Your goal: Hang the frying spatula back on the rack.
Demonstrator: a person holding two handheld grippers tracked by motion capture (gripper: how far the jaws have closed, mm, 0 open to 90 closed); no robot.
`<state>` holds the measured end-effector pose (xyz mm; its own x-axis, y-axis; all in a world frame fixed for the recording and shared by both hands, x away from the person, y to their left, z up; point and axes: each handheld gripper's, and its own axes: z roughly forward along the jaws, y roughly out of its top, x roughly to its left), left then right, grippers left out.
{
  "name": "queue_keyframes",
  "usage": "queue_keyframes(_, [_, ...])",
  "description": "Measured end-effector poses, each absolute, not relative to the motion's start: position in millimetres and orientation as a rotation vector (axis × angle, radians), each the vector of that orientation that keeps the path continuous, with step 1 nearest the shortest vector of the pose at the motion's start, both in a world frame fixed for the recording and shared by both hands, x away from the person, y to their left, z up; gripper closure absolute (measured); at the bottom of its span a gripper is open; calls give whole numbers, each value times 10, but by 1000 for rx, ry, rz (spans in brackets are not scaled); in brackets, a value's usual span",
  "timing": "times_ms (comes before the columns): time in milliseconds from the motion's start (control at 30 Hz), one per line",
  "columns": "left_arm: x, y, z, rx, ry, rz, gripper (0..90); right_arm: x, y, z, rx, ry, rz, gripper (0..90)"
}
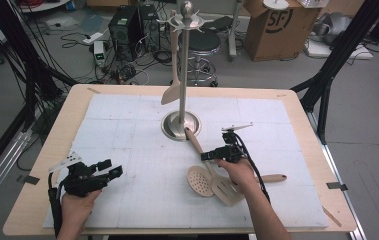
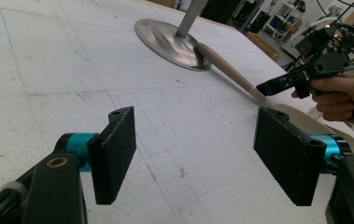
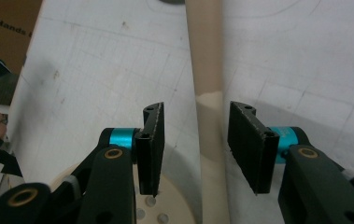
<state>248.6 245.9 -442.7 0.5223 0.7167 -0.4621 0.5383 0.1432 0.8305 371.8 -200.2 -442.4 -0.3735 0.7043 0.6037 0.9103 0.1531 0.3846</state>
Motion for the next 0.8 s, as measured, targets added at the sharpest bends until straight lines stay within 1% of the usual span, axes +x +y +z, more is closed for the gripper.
queue_keyframes(500, [2487, 2439, -4427, 1530, 1121, 177, 303, 3696, -1893, -4454, -1568, -2229, -971, 614])
queue_keyframes(633, [2481, 2424, -4424, 1531, 1118, 175, 304, 3680, -1828, -4430, -1582, -2290, -942, 613])
queue_keyframes(700, [2479, 2419, -4424, 1532, 1120, 177, 303, 3664, -1796, -4419, -1582, -2333, -932, 629])
queue_keyframes(800, [2478, 2413, -4423, 1533, 1119, 173, 303, 3648, -1776, -4413, -1579, -2393, -915, 686])
